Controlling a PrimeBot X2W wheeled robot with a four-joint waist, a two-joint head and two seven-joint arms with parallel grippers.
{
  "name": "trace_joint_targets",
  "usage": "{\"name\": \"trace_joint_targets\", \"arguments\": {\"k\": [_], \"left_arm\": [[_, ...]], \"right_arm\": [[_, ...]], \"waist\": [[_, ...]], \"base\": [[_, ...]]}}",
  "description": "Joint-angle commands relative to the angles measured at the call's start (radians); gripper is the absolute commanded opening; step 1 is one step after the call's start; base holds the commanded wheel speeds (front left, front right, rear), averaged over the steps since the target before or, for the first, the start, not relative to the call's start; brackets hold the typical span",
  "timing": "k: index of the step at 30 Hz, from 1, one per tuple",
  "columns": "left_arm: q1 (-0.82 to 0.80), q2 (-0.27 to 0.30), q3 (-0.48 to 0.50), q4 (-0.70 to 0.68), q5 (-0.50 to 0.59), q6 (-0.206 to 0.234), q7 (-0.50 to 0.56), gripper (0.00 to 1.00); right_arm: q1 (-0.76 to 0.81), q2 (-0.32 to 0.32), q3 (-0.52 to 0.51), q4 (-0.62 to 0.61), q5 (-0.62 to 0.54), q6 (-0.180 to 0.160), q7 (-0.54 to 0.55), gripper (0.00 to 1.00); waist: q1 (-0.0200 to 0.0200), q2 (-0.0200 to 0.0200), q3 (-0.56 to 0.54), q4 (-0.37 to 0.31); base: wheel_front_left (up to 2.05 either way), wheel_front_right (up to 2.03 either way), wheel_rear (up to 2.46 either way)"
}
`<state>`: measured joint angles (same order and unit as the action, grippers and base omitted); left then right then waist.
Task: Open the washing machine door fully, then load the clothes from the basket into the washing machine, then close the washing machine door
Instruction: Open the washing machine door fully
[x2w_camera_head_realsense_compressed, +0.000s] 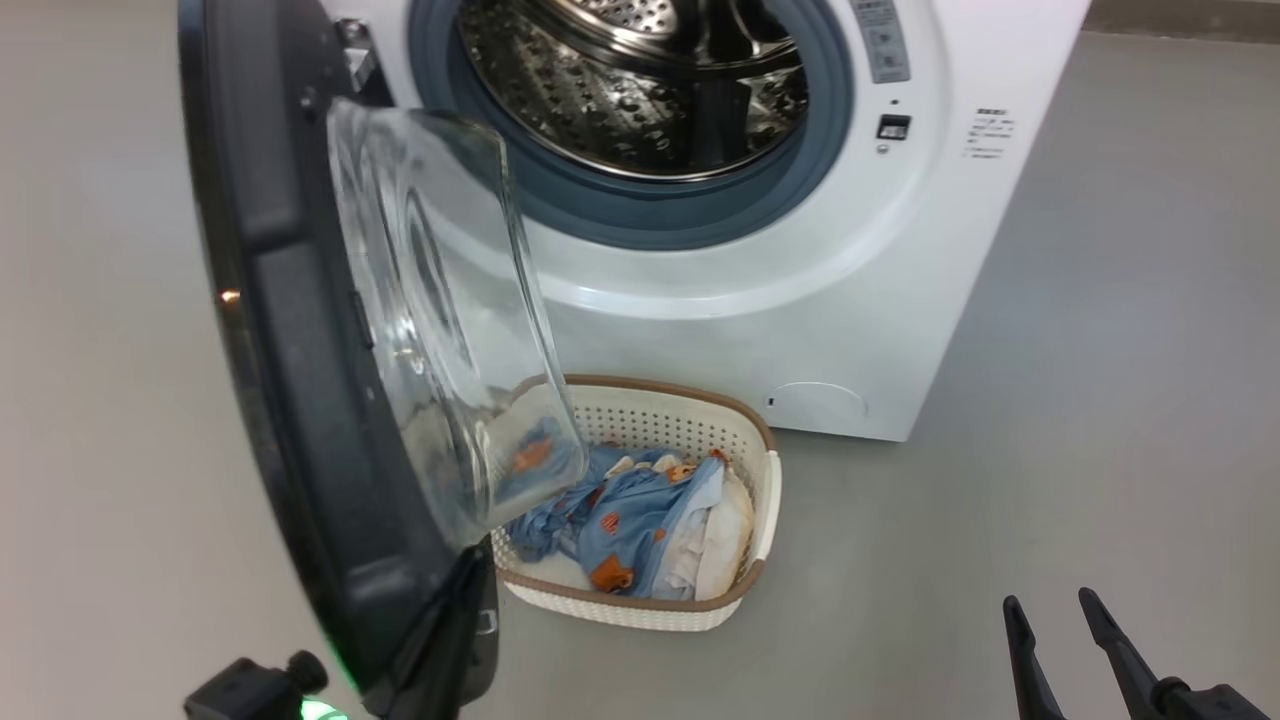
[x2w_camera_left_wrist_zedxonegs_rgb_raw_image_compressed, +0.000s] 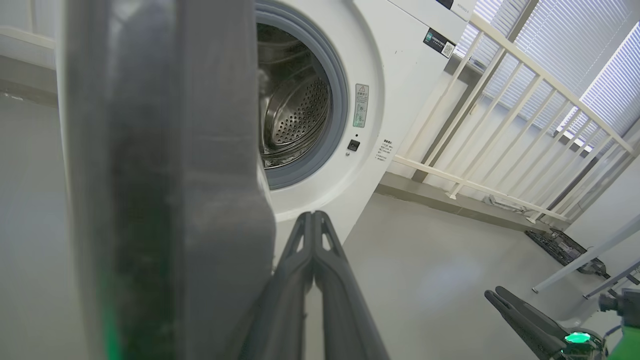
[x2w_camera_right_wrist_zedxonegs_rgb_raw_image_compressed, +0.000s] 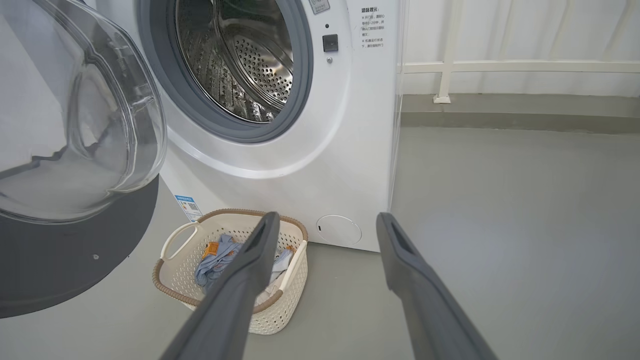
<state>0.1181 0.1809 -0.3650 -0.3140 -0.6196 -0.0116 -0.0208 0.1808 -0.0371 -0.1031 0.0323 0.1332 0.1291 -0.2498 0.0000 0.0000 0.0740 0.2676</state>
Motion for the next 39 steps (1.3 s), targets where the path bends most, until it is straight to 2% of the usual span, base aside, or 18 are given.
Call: {"name": "trace_joint_targets", "arguments": {"k": [1,8,21,28,39], "left_arm": [[-0.048,0.017,0.072,-0.003,-0.011,0.029,-0.014,0.0],[-0.056,0.024,0.112,0.007,-0.028,0.04,-0.028,0.0],[-0.091,0.052,0.247,0.09,-0.077,0.065,-0.081,0.0],[-0.144,0.066,0.322,0.198,-0.103,0.074,-0.121,0.0],[-0.299,0.083,0.415,0.459,-0.125,0.078,-0.196,0.0]], "right_arm": [[-0.037,-0.013,0.028,-0.018,0.002,0.002,-0.012,1.0],[-0.055,-0.013,0.032,-0.01,-0.001,0.002,-0.012,1.0],[-0.087,-0.013,0.03,0.007,-0.011,0.002,-0.012,1.0],[-0.083,-0.013,0.035,0.011,-0.013,0.002,-0.012,1.0],[-0.063,-0.013,0.031,0.014,-0.006,0.002,-0.012,1.0]], "waist": [[0.0,0.0,0.015,0.026],[0.0,0.0,0.041,0.075],[0.0,0.0,0.08,0.155],[0.0,0.0,0.074,0.159],[0.0,0.0,0.064,0.146]], "base": [[0.0,0.0,0.0],[0.0,0.0,0.0],[0.0,0.0,0.0],[0.0,0.0,0.0],[0.0,0.0,0.0]]}}
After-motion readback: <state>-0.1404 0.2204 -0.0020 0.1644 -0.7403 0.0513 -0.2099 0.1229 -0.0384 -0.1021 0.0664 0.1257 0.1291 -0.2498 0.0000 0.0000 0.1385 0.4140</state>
